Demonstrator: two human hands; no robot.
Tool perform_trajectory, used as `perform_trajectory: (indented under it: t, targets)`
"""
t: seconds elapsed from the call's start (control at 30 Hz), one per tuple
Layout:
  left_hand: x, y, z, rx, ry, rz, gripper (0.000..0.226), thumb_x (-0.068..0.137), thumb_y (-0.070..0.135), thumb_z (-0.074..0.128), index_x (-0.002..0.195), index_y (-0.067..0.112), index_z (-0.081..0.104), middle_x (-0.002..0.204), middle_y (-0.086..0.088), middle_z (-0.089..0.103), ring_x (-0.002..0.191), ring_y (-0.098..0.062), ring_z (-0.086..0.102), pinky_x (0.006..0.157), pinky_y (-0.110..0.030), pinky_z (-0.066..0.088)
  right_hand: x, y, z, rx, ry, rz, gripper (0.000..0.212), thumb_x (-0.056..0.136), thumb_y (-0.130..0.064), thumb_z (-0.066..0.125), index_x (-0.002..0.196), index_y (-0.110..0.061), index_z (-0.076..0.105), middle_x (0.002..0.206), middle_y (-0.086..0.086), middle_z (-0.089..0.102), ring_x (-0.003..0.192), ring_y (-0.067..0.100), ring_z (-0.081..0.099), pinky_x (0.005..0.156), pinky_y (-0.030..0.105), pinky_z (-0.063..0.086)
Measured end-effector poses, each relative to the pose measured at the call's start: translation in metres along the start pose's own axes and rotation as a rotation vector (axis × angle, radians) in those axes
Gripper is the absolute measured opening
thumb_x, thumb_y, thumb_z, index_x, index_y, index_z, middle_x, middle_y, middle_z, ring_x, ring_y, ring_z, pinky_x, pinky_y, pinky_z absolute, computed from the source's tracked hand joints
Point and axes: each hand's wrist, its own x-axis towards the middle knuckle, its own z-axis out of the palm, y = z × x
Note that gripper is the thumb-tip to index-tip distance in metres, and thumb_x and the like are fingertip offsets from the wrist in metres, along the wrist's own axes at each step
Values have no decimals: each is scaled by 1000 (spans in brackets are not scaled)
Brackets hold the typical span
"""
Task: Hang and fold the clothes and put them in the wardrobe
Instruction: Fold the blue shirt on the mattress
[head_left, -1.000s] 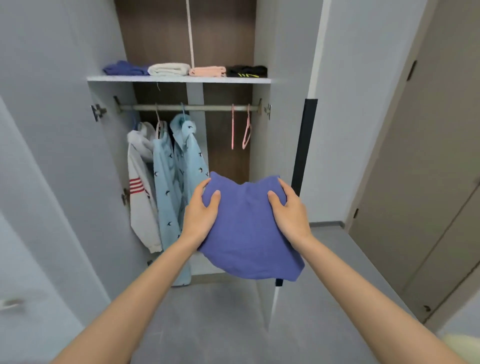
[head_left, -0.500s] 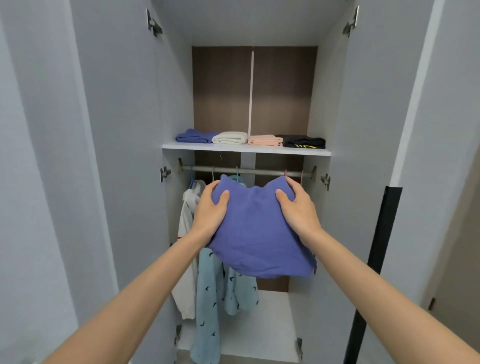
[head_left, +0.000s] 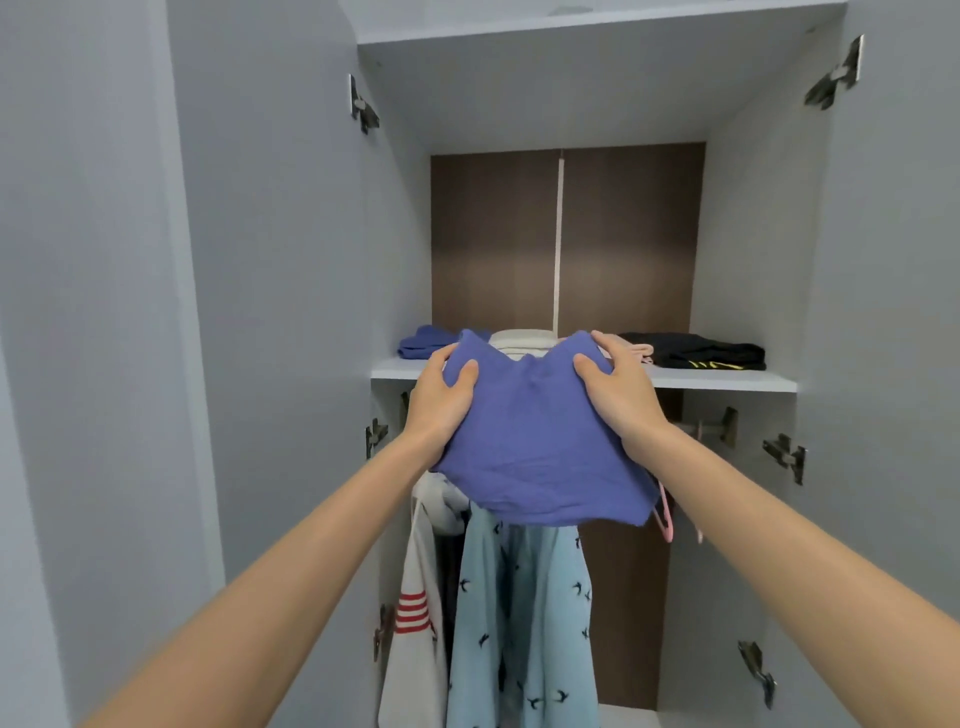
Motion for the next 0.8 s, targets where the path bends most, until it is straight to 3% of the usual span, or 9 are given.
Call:
perform_trajectory:
  t: [0.23, 0.5, 0.67, 0.8]
  targets:
    - [104, -25, -4, 81, 26, 48, 33, 96, 25, 48, 129, 20, 48, 113, 8, 53, 102, -13, 53, 84, -24, 39, 96, 10, 51, 34, -23, -42, 46, 99, -25, 44, 144, -24, 36, 145, -4, 42, 129, 19, 42, 105, 36, 37]
    - [240, -62, 13, 137, 33, 65, 26, 96, 21, 49, 121, 16, 53, 108, 4, 56, 92, -12, 55, 69, -18, 43, 233, 48, 107, 183, -134, 2, 53, 91, -20, 50, 142, -31, 37, 142, -5, 44, 122, 21, 49, 105, 41, 41]
    - [327, -91, 23, 150, 66, 23, 24, 97, 20, 48, 120, 14, 53, 107, 1, 56, 93, -15, 54, 76, -23, 41, 325, 71, 143, 293, -204, 78, 52, 94, -15, 49, 143, -25, 36, 140, 0, 44, 118, 22, 51, 100, 35, 44]
    - [390, -109, 25, 191, 119, 7, 19, 97, 17, 48, 114, 12, 56, 101, 0, 56, 91, -17, 52, 69, -23, 41, 385, 86, 175, 331, -222, 135, 53, 94, -14, 49, 144, -23, 35, 139, 3, 46, 118, 24, 52, 101, 40, 44]
